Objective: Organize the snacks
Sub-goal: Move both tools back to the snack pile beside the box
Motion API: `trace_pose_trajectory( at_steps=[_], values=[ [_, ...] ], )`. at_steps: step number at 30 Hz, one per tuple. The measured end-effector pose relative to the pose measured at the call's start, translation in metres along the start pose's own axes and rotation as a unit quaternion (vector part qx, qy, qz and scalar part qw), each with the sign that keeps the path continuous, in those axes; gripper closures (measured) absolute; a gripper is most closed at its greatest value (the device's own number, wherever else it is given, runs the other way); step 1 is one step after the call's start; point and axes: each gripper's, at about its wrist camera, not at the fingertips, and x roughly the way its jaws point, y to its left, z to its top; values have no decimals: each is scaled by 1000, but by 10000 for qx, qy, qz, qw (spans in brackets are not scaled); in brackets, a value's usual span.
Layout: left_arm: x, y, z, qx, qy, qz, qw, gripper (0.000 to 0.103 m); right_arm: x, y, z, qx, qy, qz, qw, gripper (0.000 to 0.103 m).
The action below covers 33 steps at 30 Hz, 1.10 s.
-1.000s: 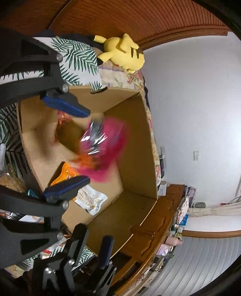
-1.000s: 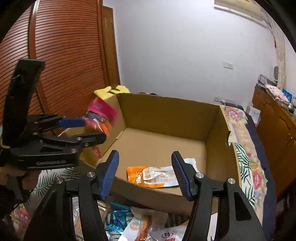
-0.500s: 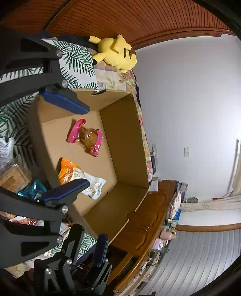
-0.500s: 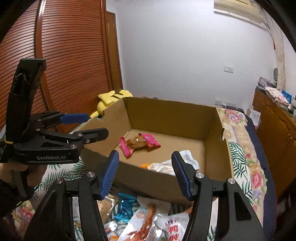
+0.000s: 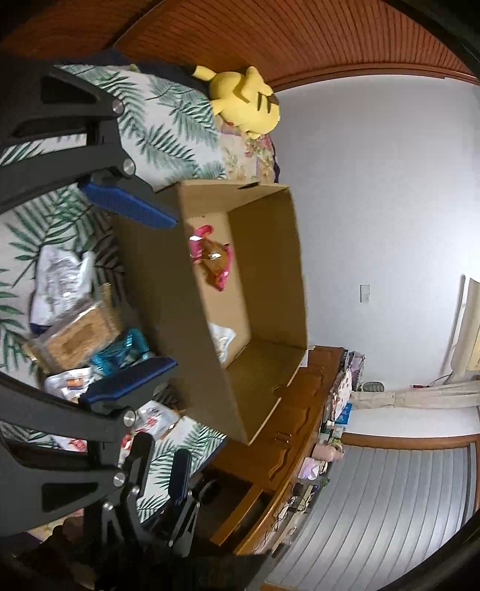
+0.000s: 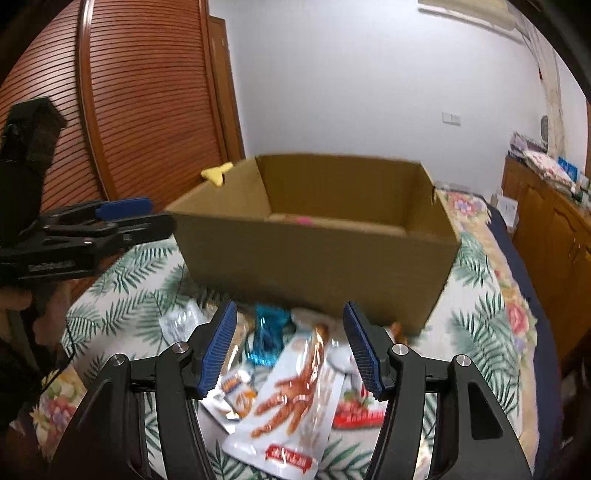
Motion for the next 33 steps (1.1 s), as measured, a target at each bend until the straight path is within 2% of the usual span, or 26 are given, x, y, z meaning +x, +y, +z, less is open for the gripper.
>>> trace_pose_trajectory(
  at_steps=[7,15,24,33],
  values=[
    [4,-4,-31,-143,215,-24,9997,30,11,-5,-28,264,319,66,9991,42],
    [16,-6,-58,-256,570,63,9980,30,26,-11,-44,509,619,128,9967,42],
    [26,-8,-73,-294,755,114,9966,30,38,-13,-48,624,814,6,9947,42],
    [35,-11,-74,-381,803,52,9960,30,56,-19,-49,668,984,-130,9928,40]
  ],
)
